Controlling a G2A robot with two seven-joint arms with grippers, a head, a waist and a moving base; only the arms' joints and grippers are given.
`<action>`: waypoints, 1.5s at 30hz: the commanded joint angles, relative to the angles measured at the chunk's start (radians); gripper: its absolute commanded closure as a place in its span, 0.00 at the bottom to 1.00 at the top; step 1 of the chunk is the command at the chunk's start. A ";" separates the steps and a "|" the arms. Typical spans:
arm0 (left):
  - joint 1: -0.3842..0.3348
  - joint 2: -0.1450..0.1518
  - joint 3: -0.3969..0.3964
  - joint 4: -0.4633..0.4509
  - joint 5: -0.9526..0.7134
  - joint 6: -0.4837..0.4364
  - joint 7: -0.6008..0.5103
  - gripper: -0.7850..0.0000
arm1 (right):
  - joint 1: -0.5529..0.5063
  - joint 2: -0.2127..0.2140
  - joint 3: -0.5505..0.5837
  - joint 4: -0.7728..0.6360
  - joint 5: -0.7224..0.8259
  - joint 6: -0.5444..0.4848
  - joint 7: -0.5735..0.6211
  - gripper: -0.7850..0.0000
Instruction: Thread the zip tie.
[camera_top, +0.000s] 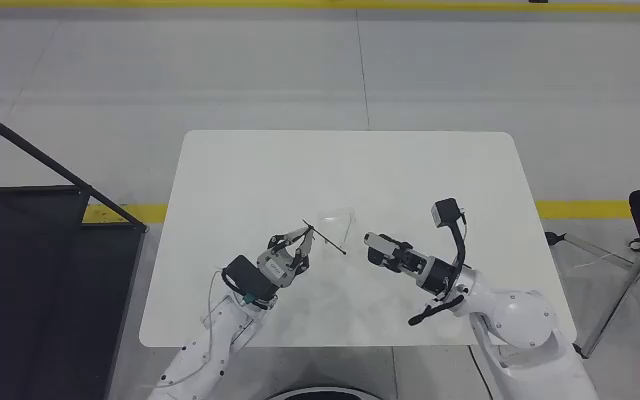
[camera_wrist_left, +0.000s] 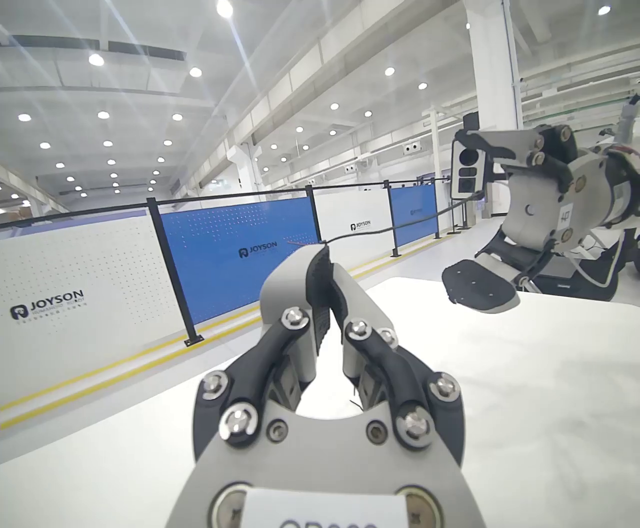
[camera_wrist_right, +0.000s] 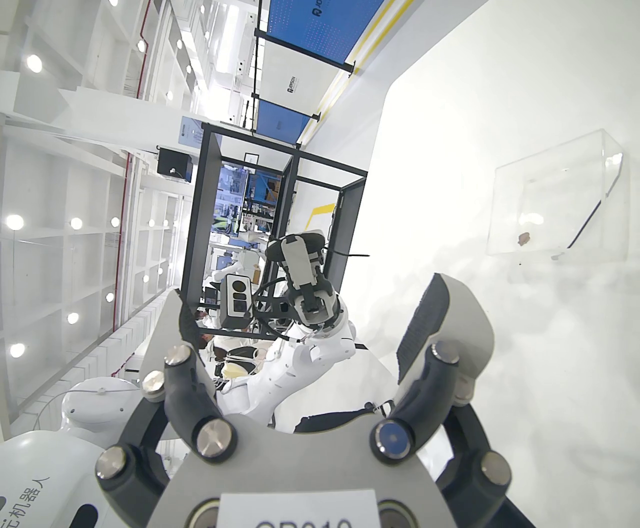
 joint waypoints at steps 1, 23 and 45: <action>0.000 0.000 0.000 0.000 0.000 0.000 0.000 1.00 | 0.000 0.000 0.000 0.000 0.000 0.000 0.000 0.00; 0.041 0.000 -0.015 -0.086 -0.428 -0.346 -0.233 1.00 | -0.017 0.002 0.017 0.086 0.103 -0.382 0.056 0.00; 0.060 -0.010 -0.014 -0.122 -0.541 -0.319 -0.207 1.00 | 0.007 -0.005 -0.069 0.143 0.008 -0.411 0.026 0.00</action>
